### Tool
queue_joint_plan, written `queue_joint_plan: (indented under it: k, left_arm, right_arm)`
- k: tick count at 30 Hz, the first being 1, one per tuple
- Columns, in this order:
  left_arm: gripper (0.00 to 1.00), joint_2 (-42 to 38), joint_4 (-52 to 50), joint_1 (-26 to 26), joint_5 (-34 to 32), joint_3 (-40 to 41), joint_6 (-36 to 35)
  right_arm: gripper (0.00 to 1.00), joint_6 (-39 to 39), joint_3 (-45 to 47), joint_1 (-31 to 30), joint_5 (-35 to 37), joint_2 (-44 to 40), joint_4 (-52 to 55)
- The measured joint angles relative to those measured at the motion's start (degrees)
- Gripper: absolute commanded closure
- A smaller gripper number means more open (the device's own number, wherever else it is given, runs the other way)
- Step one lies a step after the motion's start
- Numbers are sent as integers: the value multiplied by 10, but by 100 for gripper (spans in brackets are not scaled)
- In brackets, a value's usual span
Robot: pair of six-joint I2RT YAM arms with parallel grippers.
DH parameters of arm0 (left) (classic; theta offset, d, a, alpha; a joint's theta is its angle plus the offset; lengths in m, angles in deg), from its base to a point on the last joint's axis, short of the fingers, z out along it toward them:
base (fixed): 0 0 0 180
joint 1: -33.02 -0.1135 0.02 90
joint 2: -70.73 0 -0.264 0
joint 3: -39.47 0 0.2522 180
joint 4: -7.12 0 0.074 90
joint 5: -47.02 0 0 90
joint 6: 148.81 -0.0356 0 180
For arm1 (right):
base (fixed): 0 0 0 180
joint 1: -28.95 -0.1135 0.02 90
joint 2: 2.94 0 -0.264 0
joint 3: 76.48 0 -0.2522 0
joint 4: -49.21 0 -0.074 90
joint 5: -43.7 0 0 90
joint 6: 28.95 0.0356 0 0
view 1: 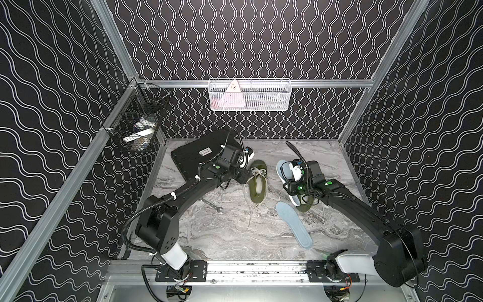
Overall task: Insert the insole into the shoe
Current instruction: Pick up the shoe at the center of the board.
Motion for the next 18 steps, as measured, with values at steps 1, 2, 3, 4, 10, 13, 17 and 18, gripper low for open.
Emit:
queue_joint_plan:
  k: [1, 2, 3, 4, 10, 13, 17, 18]
  left_arm:
    - [46, 2, 5, 2, 4, 2, -20]
    - [48, 4, 14, 3, 10, 4, -40]
    - [50, 9, 24, 4, 16, 4, -60]
    - [51, 15, 34, 5, 21, 4, -75]
    - [58, 61, 71, 16, 40, 4, -147]
    - [58, 78, 86, 23, 40, 4, -174]
    - [57, 95, 113, 36, 20, 8, -216]
    - [56, 99, 121, 40, 11, 9, -227]
  right_arm:
    - [62, 0, -3, 3, -7, 3, 2]
    - [62, 3, -5, 6, -9, 6, 4]
    - [62, 4, -7, 10, -10, 9, 6]
    - [62, 5, -8, 12, -13, 10, 8]
    - [62, 14, -10, 23, -28, 9, 17]
    - [62, 15, -10, 29, -32, 7, 22]
    - [62, 15, -10, 32, -36, 7, 25]
    - [62, 15, -10, 32, -38, 7, 25]
